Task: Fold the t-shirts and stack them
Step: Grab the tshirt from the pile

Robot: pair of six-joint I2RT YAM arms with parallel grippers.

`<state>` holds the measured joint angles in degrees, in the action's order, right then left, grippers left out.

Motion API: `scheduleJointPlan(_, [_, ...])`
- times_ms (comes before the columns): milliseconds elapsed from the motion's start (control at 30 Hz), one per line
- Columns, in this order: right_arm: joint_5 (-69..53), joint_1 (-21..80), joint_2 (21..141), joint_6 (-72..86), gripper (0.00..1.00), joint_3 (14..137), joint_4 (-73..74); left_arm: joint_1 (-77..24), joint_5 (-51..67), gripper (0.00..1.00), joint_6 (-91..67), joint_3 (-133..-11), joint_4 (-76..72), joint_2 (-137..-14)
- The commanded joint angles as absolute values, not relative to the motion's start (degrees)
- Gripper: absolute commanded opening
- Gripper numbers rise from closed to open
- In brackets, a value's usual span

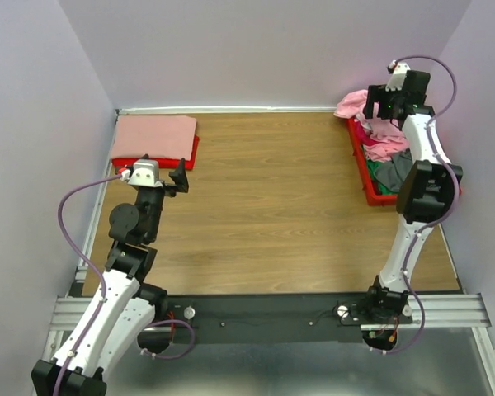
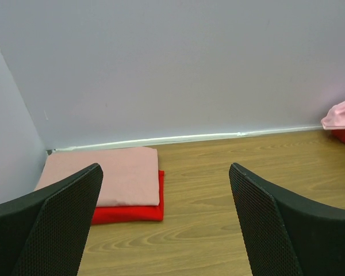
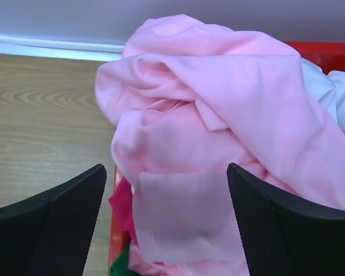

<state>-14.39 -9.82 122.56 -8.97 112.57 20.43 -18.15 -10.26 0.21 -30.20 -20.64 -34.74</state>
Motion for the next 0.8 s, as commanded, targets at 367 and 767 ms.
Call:
scheduleJointPlan(367, [-9.49,-9.76,121.91,-9.32,0.15,117.33,26.19,-19.42,-9.76,0.98,1.5,-30.15,-22.41,-34.45])
scheduleJointPlan(767, [-12.92,-9.76,111.45,-8.7,0.07,116.54,27.33,-19.34,-9.58,0.98,1.49,-30.23,-21.8,-34.28])
